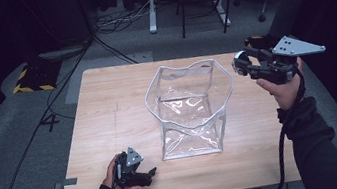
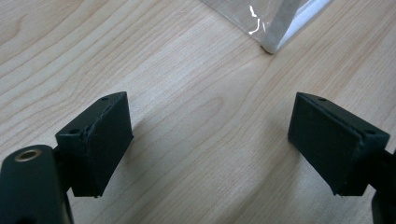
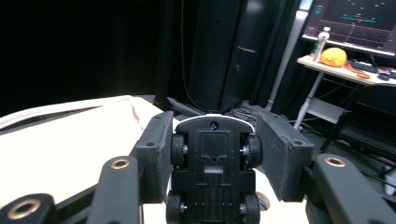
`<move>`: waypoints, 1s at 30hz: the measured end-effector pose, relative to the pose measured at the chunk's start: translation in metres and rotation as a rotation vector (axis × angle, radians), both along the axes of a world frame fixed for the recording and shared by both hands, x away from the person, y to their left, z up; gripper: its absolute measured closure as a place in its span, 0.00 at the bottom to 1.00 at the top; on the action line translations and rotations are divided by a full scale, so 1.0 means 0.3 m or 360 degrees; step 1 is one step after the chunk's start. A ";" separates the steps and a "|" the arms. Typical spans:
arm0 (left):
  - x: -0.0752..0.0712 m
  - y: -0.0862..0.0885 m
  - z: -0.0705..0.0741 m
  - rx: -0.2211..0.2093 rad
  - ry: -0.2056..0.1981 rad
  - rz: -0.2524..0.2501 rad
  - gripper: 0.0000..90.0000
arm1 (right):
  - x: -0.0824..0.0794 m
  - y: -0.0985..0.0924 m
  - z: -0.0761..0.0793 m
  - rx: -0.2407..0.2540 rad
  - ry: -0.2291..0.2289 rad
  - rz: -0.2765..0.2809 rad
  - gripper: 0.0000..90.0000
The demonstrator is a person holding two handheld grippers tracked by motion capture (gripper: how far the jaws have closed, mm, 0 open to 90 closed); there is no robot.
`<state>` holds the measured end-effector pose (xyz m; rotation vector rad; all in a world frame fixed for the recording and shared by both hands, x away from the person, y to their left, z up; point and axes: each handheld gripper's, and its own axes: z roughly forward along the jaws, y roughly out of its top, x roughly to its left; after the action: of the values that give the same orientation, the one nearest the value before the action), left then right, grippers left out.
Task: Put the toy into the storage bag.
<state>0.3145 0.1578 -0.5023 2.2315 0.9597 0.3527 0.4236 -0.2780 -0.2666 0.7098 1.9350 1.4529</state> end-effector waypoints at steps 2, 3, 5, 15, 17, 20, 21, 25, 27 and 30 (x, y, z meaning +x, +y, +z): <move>0.000 0.000 -0.001 -0.0001 -0.0005 0.0001 0.15 | 0.002 0.015 0.000 0.0007 0.0000 0.0016 0.54; 0.000 0.000 0.000 0.0000 -0.0001 0.0000 0.15 | 0.003 0.024 0.001 -0.0003 0.0003 0.0023 0.54; 0.000 0.000 -0.001 -0.0001 -0.0005 0.0001 0.15 | 0.004 0.042 0.000 -0.0011 0.0004 0.0033 0.54; -0.001 -0.001 -0.001 -0.0009 0.0001 0.0005 0.16 | 0.009 0.125 -0.015 -0.0022 0.0035 0.0112 0.54; -0.001 -0.001 -0.001 -0.0010 0.0000 0.0005 0.16 | 0.012 0.140 -0.022 -0.0029 0.0038 0.0125 0.54; -0.001 -0.001 -0.001 -0.0009 -0.0002 0.0005 0.16 | 0.013 0.163 -0.030 -0.0048 0.0047 0.0141 0.54; -0.002 -0.002 -0.002 -0.0015 0.0007 0.0007 0.16 | 0.013 0.169 -0.032 -0.0047 0.0049 0.0154 0.54; -0.002 -0.002 -0.002 -0.0015 0.0006 0.0007 0.16 | 0.014 0.194 -0.042 -0.0062 0.0059 0.0176 0.54; -0.001 -0.001 -0.002 -0.0011 0.0006 0.0005 0.16 | 0.013 0.207 -0.047 -0.0066 0.0087 0.0181 0.54; -0.001 -0.001 -0.001 -0.0007 0.0002 0.0002 0.16 | 0.016 0.227 -0.053 -0.0099 0.0093 0.0199 0.54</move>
<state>0.3142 0.1576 -0.5026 2.2276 0.9618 0.3495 0.4284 -0.2099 -0.2826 0.6197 2.0927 1.4532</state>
